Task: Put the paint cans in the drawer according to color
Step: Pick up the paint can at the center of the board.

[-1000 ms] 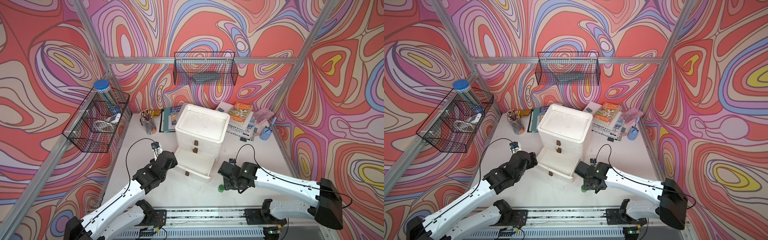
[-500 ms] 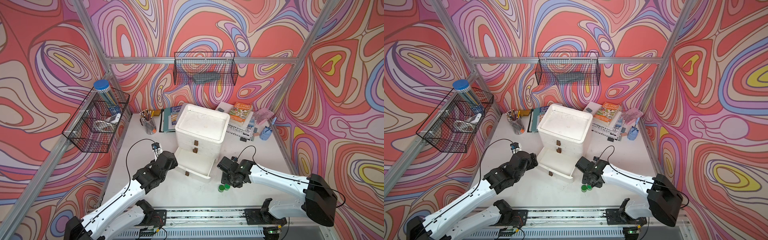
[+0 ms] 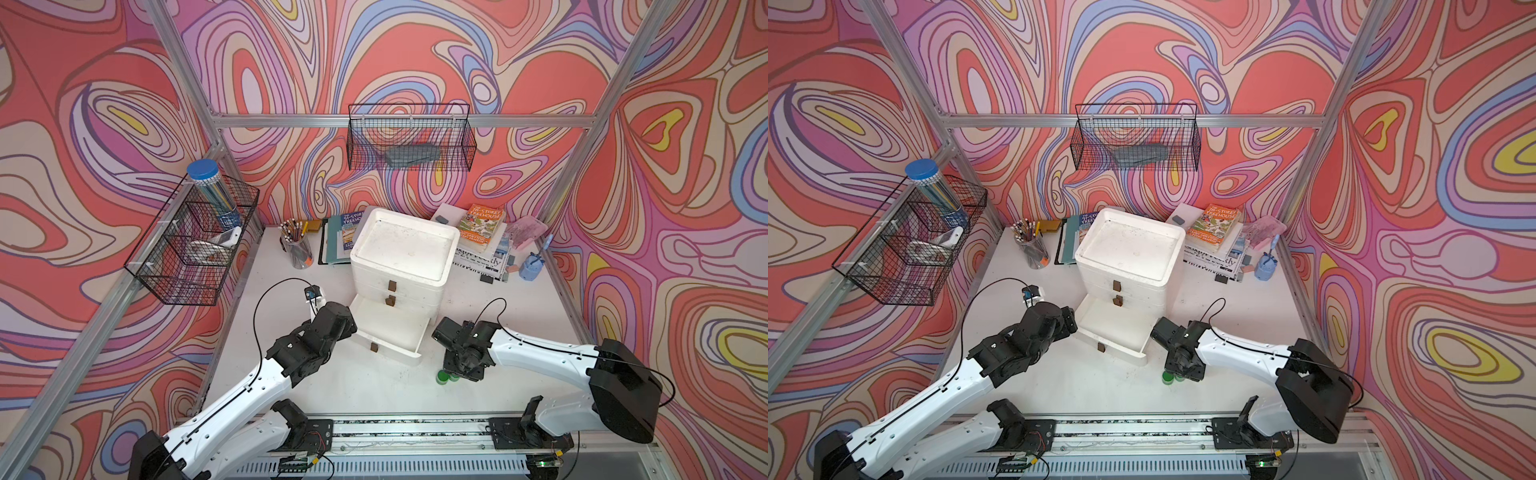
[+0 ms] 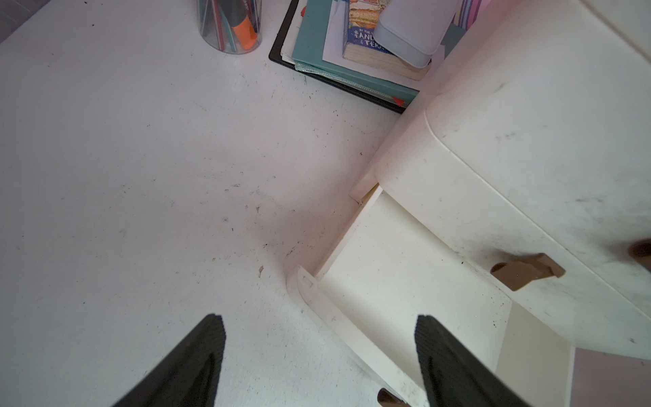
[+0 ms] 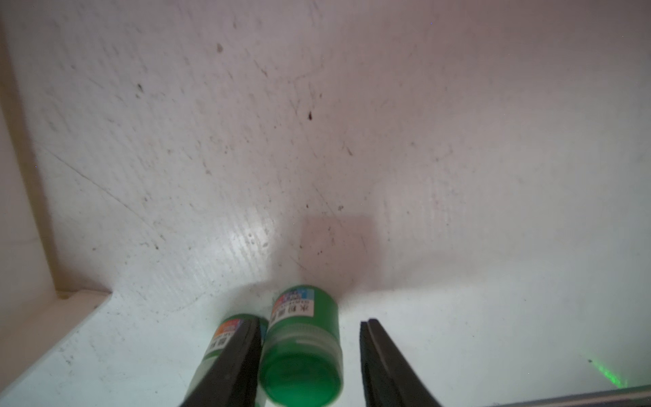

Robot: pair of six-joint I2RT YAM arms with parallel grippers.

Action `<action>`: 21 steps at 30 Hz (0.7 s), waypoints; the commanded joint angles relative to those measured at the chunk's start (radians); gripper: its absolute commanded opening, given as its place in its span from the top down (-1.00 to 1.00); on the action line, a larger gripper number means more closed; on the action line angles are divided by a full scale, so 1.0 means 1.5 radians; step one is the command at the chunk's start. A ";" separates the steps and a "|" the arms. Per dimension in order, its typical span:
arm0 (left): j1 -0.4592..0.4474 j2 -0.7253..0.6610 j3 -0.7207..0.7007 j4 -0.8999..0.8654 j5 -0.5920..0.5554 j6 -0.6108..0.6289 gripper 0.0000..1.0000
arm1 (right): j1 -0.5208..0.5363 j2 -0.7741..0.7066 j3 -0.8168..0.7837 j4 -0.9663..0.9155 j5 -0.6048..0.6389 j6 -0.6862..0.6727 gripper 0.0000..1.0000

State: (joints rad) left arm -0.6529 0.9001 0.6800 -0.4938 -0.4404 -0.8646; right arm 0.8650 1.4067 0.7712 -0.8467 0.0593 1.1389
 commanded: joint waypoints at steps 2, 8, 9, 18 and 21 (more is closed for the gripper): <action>0.005 0.016 0.015 0.001 0.013 0.003 -0.67 | -0.001 0.005 -0.011 0.004 -0.011 0.014 0.06; 0.005 0.018 0.014 0.001 0.008 0.003 -0.67 | -0.002 0.005 -0.021 0.003 -0.011 0.025 0.14; 0.005 0.018 0.015 -0.001 0.005 0.003 -0.67 | -0.002 0.005 -0.021 0.002 -0.010 0.024 0.17; 0.017 -0.001 0.013 -0.030 -0.023 0.001 -0.67 | -0.003 -0.016 0.037 -0.077 0.063 -0.030 0.71; 0.030 -0.012 0.006 -0.039 -0.025 -0.008 -0.67 | -0.002 -0.035 0.085 -0.120 0.097 -0.090 0.87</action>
State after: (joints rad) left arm -0.6235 0.9043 0.6800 -0.5014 -0.4496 -0.8654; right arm 0.8650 1.3972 0.8280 -0.9531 0.1204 1.0916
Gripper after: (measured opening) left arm 0.836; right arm 0.362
